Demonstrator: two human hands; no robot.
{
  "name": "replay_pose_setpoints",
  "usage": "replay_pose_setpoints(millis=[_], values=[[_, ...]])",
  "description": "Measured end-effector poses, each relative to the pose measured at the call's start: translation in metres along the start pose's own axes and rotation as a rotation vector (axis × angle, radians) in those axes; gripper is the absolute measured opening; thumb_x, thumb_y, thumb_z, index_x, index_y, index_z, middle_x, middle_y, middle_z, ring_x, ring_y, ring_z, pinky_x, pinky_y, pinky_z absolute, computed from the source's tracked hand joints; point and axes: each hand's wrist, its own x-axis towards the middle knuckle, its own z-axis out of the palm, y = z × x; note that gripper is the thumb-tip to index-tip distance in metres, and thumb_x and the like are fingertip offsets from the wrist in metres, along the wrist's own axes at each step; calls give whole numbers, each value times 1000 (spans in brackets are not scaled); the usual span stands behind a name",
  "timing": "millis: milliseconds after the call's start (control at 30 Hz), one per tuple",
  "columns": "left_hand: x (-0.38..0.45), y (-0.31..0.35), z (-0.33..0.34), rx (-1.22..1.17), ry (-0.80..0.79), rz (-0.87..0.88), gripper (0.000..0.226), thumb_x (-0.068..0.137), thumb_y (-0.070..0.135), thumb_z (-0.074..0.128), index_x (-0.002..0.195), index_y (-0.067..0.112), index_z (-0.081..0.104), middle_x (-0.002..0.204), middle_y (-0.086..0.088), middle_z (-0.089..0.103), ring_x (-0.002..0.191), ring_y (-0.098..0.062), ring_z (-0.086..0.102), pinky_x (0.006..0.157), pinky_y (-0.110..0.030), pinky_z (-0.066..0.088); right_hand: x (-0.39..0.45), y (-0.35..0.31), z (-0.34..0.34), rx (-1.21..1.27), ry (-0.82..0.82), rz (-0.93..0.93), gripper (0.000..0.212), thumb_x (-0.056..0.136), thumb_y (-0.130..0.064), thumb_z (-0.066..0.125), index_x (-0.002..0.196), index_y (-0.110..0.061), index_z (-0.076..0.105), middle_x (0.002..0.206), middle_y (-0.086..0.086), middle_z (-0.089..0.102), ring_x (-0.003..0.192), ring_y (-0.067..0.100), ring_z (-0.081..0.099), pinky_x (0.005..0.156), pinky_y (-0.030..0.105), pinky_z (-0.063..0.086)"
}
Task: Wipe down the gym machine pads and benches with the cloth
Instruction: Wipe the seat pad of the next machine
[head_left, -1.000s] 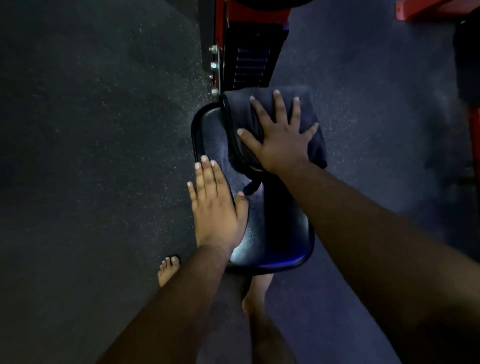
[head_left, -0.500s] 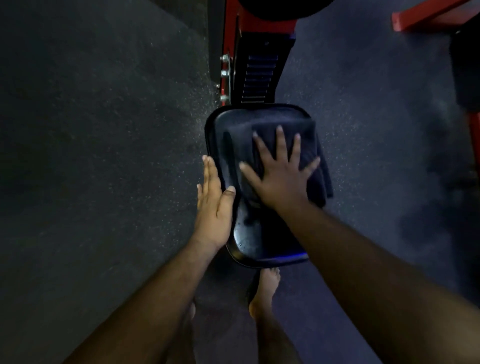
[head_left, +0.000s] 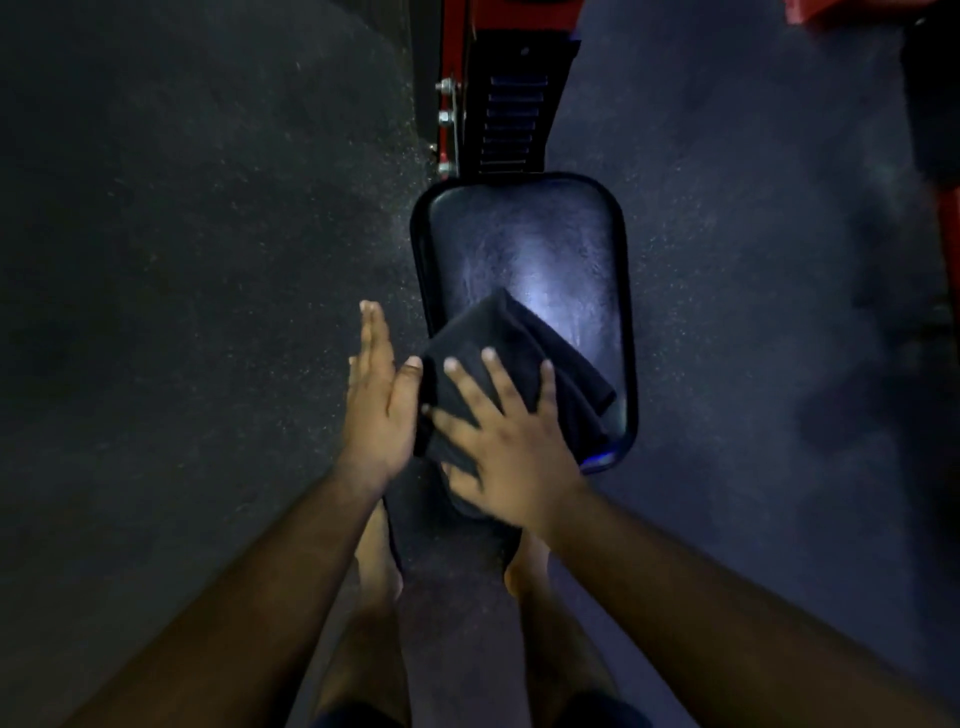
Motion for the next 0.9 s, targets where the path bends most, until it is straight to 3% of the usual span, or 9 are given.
replay_pose_setpoints(millis=[100,167,300,367,467,600,667,900], values=[[-5,0,17,70,-65,39,77,96,54,23,162,27,-6,165,21,-14,151,9,-12,129,-41,-6,-44,15,20,-9,51,11,73,88,-69,52,155,-48,34,171,-1,16,158,33,11,113,77,13],[-7,3,30,124,-76,61,76,97,54,22,163,27,-4,166,19,-14,153,6,-11,129,-40,-7,-58,33,25,50,84,114,79,86,-74,53,157,-48,31,171,-2,15,158,29,11,114,75,15],[0,12,52,239,-76,103,75,99,56,18,164,24,-1,170,10,-14,157,-5,-13,128,-43,-9,-44,66,15,254,72,448,79,88,-78,37,159,-53,11,172,-10,-8,158,24,-12,117,74,6],[6,17,59,296,-56,118,77,99,58,15,165,21,0,171,6,-14,157,-8,-16,128,-46,-9,-21,81,4,307,47,544,77,89,-79,33,157,-57,3,171,-12,-15,157,25,-19,115,76,10],[18,22,72,393,-19,118,78,99,59,13,165,18,0,172,3,-13,157,-12,-19,127,-52,-9,24,108,-12,329,26,550,78,90,-81,33,155,-58,-2,170,-11,-17,156,30,-19,111,80,16],[21,21,85,505,87,98,76,101,54,21,165,17,5,173,0,-6,158,-17,-13,127,-57,-5,94,143,-32,385,41,507,89,80,-93,33,155,-58,2,170,-9,-17,155,32,-22,106,86,9],[19,21,86,542,113,94,75,101,51,23,165,15,7,173,-2,-3,159,-19,-11,127,-57,-4,112,153,-39,419,47,504,95,76,-96,34,156,-56,4,171,-9,-16,155,33,-21,105,86,13],[17,30,76,498,41,94,78,99,52,18,164,15,-1,172,-2,-10,158,-21,-15,126,-57,-8,20,114,-15,484,118,618,73,94,-79,33,157,-55,5,171,-7,-13,157,35,-3,103,73,36]])
